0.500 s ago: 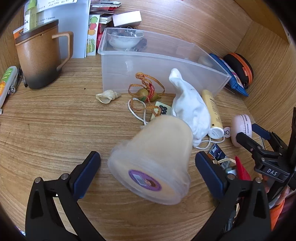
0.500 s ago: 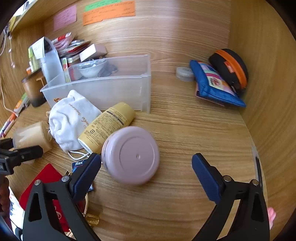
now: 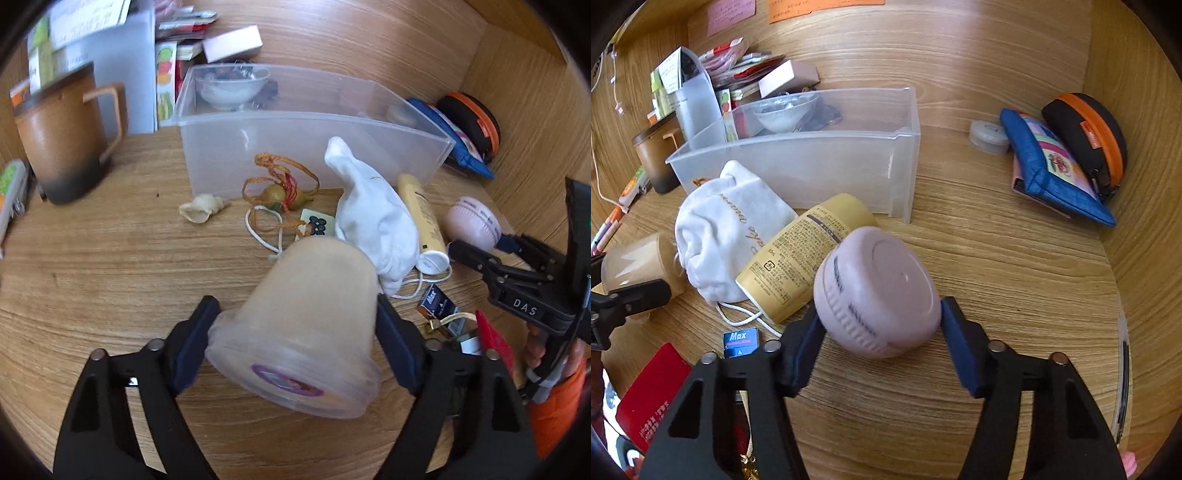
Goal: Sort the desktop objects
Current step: 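Grasp the beige tub with the left tool while the right grasps the pink container, then lift both held containers and carry them over the clear plastic box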
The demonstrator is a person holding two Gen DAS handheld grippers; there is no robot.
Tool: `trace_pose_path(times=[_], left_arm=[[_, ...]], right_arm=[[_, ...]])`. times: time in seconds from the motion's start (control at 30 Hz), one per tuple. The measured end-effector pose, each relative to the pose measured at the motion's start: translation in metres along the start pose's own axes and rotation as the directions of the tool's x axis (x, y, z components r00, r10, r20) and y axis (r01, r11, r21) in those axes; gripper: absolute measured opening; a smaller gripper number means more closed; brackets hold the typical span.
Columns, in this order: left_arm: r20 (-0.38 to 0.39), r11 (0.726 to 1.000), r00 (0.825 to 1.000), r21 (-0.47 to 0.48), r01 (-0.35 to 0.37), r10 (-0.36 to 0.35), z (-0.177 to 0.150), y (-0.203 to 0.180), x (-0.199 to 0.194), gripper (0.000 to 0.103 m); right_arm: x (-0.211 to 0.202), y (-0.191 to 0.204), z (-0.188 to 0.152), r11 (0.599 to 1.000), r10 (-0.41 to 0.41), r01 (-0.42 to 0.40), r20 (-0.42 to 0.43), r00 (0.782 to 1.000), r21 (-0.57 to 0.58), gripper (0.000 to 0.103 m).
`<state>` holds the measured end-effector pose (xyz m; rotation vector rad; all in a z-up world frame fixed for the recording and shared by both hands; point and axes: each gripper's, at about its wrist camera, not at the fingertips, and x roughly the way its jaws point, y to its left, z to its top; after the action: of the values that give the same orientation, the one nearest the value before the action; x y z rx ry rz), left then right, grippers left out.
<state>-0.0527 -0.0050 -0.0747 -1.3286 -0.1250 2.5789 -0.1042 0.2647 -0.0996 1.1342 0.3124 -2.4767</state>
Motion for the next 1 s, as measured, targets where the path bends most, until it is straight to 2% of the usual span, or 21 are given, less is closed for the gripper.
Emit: trace_pose_path(times=[0.17,0.37,0.53,0.77,1.0], left_arm=[[0.002,1.000,1.000,0.011,-0.015,0.015,-0.002,-0.005,0.001,0.077],[0.007,1.000,1.000,0.014,-0.017,0.017,-0.001,-0.005,0.001,0.075],[0.023,1.000,1.000,0.017,-0.018,0.018,-0.001,-0.007,-0.001,0.070],[0.036,1.000,0.999,0.012,-0.022,0.022,-0.004,-0.006,-0.006,0.069],[0.084,0.999,0.996,-0.001,-0.033,0.033,-0.003,-0.003,-0.024,0.069]], right_arm=[[0.002,0.006,-0.001,0.999,-0.027,0.028,0.011,1.000,-0.044,0.055],[0.003,0.004,-0.001,0.998,-0.014,0.015,0.011,1.000,-0.055,0.054],[0.002,0.010,-0.002,0.998,-0.012,0.013,0.021,1.000,-0.063,0.054],[-0.017,0.019,-0.001,0.997,-0.012,0.017,0.072,0.997,-0.070,0.054],[-0.039,0.024,0.002,0.997,-0.018,0.027,0.119,0.993,-0.075,0.054]])
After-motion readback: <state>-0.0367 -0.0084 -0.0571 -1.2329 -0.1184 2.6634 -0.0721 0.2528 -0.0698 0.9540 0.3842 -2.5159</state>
